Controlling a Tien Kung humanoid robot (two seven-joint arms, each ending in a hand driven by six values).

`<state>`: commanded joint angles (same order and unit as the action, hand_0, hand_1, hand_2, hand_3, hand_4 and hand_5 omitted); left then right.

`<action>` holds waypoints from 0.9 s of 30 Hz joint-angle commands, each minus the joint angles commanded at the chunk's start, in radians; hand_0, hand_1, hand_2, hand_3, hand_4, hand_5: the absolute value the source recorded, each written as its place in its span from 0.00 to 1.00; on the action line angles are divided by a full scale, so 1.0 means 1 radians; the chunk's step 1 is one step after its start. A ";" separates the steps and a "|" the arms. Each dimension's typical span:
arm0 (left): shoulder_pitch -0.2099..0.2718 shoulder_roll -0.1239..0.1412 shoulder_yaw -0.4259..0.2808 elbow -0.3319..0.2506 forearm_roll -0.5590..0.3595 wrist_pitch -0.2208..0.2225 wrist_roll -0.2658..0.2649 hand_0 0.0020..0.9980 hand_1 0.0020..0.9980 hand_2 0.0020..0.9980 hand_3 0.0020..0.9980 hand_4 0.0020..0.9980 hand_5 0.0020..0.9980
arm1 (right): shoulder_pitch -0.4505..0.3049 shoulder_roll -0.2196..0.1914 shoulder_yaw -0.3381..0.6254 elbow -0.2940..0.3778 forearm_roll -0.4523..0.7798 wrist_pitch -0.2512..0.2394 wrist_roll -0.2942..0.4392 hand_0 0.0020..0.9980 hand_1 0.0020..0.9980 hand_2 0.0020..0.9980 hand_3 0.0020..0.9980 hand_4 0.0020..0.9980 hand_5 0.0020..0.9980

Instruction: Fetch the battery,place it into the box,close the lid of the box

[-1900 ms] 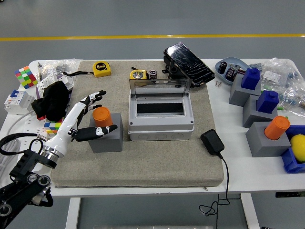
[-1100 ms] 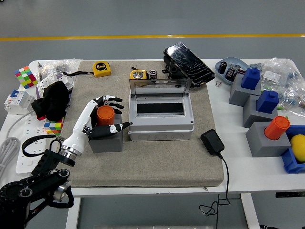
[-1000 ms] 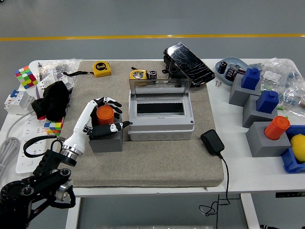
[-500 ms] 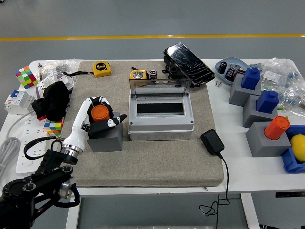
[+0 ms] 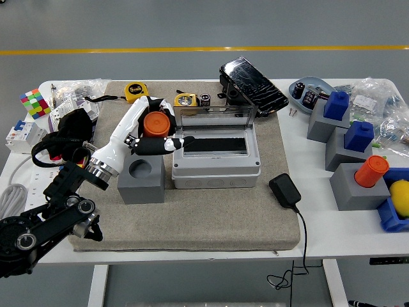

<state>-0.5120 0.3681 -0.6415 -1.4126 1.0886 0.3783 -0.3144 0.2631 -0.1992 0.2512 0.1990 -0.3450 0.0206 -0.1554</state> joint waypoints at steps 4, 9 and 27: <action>-0.089 -0.045 0.055 -0.014 0.158 0.019 0.166 0.02 0.00 0.10 0.14 1.00 0.00 | -0.002 0.000 -0.006 0.000 0.005 0.000 0.000 0.67 0.66 0.62 0.53 0.90 0.48; -0.196 -0.111 0.172 0.031 0.243 0.007 0.380 0.02 0.00 0.11 0.15 1.00 0.00 | -0.004 0.001 -0.003 0.003 0.004 -0.001 0.001 0.67 0.66 0.62 0.53 0.90 0.48; -0.389 -0.273 0.366 0.253 0.269 -0.011 0.639 0.06 0.04 0.15 0.21 1.00 0.00 | -0.004 -0.007 -0.030 0.002 0.022 -0.001 0.000 0.67 0.66 0.62 0.53 0.90 0.48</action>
<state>-0.9012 0.0955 -0.2756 -1.1601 1.3571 0.3670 0.3250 0.2590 -0.2066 0.2207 0.2013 -0.3230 0.0195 -0.1555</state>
